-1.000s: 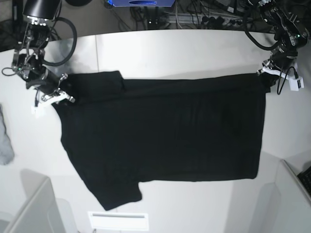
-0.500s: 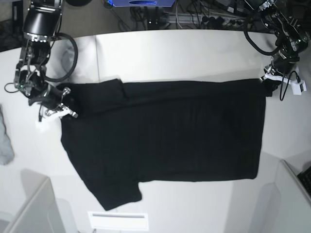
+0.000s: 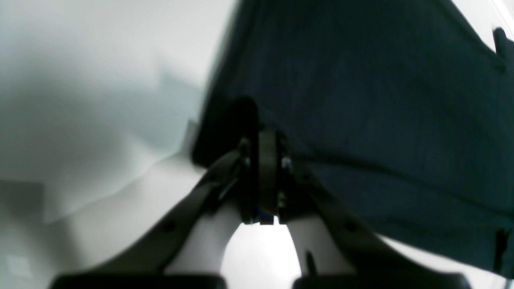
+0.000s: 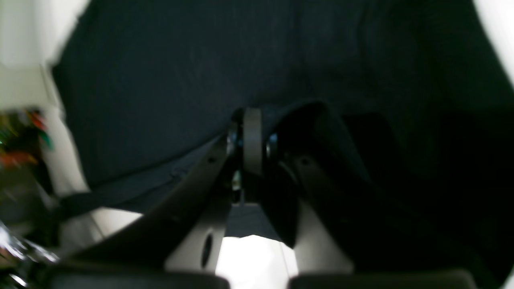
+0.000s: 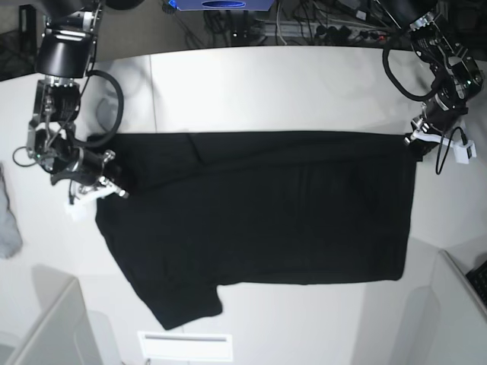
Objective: Fold the T-shirt properly
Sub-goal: 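Lift the shoulders and drag them toward the hem, folding the shirt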
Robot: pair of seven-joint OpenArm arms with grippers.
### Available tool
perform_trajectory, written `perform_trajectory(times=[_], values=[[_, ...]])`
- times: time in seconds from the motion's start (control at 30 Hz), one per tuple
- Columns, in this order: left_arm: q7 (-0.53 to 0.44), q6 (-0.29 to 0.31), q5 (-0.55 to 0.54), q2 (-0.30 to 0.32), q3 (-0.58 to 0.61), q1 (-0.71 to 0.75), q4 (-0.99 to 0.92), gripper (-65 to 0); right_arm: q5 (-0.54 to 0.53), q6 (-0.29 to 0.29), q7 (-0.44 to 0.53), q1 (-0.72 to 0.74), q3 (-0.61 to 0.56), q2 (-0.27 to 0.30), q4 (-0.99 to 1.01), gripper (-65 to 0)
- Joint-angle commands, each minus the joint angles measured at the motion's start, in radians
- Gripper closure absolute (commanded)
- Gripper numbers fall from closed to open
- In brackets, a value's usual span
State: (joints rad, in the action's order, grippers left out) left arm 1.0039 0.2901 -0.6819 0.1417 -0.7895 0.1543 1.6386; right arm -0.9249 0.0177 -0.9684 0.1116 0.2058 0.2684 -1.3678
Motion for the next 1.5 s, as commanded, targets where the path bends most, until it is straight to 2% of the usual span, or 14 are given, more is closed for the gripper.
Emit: perform_trajectory(times=[0.0,0.17,0.43,0.63,0.7,1.0,1.17,1.33,1.47], values=[[-0.018,0.005,-0.015,0.011,-0.005,-0.009,0.016,0.0,-0.024,0.005,0.015,0.027,-0.018,0.006,-0.017,0.0],[-0.018,0.005,-0.015,0.034,-0.003,-0.019,0.015,0.0,-0.024,0.003,0.016,0.053,-0.033,0.002,-0.015,0.0],[-0.018,0.004,-0.015,0.035,-0.003,-0.055,-0.067,0.0,-0.021,0.005,0.018,0.093,-0.036,0.007,0.047,0.0],[-0.018,0.004,-0.015,0.040,0.015,-0.089,-0.070,0.0,0.117,0.011,0.016,0.142,-0.072,-0.004,0.046,0.0],[-0.018,0.004,-0.015,0.065,0.043,-0.094,-0.073,0.0,0.119,0.011,0.016,0.153,-0.087,-0.004,0.046,0.0],[-0.021,0.004,-0.014,0.095,0.060,-0.126,-0.156,0.0,0.123,0.011,0.018,0.185,-0.095,-0.002,0.049,0.0],[-0.023,0.004,-0.014,0.095,0.063,-0.147,-0.165,0.0,0.123,0.011,0.018,0.187,-0.096,-0.004,0.063,0.0],[-0.021,0.004,0.052,0.095,0.061,-0.167,-0.189,0.0,0.123,0.008,0.018,0.188,-0.096,-0.004,0.109,0.0],[-0.021,0.004,0.054,0.095,0.063,-0.180,-0.188,0.0,0.123,0.006,0.018,0.188,-0.090,-0.004,0.109,0.0]])
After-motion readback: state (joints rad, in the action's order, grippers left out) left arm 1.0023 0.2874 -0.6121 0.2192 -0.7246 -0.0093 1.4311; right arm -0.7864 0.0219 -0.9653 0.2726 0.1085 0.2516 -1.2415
